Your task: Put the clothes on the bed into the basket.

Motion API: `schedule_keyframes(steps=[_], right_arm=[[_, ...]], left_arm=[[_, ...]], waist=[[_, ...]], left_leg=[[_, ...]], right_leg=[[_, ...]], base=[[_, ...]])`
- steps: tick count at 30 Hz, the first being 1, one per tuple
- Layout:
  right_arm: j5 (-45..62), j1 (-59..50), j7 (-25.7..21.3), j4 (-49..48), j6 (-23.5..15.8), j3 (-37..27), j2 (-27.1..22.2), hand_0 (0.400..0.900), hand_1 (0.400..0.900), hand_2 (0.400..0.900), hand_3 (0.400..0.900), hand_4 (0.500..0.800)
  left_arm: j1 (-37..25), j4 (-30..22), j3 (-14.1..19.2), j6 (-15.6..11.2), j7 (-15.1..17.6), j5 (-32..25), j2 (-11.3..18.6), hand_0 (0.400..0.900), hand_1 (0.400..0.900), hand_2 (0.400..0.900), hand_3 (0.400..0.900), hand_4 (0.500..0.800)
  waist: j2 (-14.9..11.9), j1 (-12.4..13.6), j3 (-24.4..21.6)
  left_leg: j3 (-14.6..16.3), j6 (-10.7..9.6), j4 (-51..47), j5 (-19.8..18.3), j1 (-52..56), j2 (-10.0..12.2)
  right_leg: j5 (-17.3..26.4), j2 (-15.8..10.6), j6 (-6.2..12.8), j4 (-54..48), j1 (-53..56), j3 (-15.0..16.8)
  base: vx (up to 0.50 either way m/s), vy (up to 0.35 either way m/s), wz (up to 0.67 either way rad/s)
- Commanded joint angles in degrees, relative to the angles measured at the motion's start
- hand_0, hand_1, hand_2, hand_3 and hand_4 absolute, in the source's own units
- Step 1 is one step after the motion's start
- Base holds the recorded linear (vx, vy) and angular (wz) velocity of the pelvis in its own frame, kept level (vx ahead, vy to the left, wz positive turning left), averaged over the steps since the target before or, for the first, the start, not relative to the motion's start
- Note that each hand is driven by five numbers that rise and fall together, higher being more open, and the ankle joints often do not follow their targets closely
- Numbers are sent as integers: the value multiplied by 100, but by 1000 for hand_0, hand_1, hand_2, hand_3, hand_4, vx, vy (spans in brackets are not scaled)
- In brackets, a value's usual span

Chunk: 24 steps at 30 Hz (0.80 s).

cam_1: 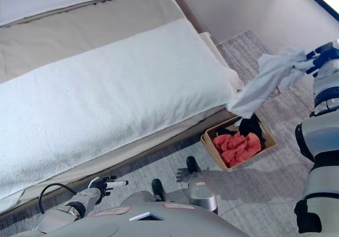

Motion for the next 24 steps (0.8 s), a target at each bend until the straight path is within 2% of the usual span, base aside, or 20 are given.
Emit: schedule_keyframes(steps=[1, 9, 17, 18, 19, 24], right_arm=[[-105, -711, -214, 291, -181, 160, -687, 400, 400, 400, 400, 500], [-68, -363, -212, 206, -184, -101, -793, 400, 400, 400, 400, 500], [-21, -197, -181, 144, -179, -195, -773, 400, 400, 400, 400, 500], [1, -192, -248, 150, -166, -250, -777, 737, 737, 737, 737, 702], [-5, -123, -250, 143, -174, -293, -754, 900, 900, 900, 900, 800], [-19, 1, -198, 168, -180, -340, -760, 900, 900, 900, 900, 800]], left_arm=[[-60, 232, 87, -67, 61, 159, 384, 900, 900, 900, 900, 800], [-55, 240, 145, -55, 93, 219, 399, 900, 900, 900, 900, 800], [-115, 246, 150, -48, 141, 223, 387, 900, 900, 900, 900, 800], [-113, 250, 150, -52, 150, 216, 367, 900, 900, 900, 900, 800], [-107, 241, 142, -54, 155, 210, 341, 900, 900, 900, 900, 800], [-111, 251, 134, -47, 148, 229, 315, 900, 900, 900, 900, 800]], waist=[[20, -52, -156], [151, -173, -102], [216, -189, -4], [224, -190, 1], [231, -184, 13], [229, -148, 31]], left_leg=[[-56, 47, 267, -607, 43, 57], [70, 49, 332, -673, 96, 53], [111, 21, 306, -632, 63, 53], [103, 11, 289, -618, 61, 57], [81, 5, 274, -608, 55, 63], [-22, -31, 226, -558, 32, 84]], right_leg=[[-190, -83, 452, 118, 149, -88], [-208, -78, 460, 128, 170, -67], [-184, -87, 455, 112, 122, -37], [-187, -92, 450, 109, 126, -52], [-189, -101, 445, 103, 128, -74], [-215, -115, 407, 80, 159, -177]], base=[[1, -6, -9], [4, 6, -11], [1, 2, -5], [1, -20, 11], [-2, -22, 12], [-1, -27, 13]])
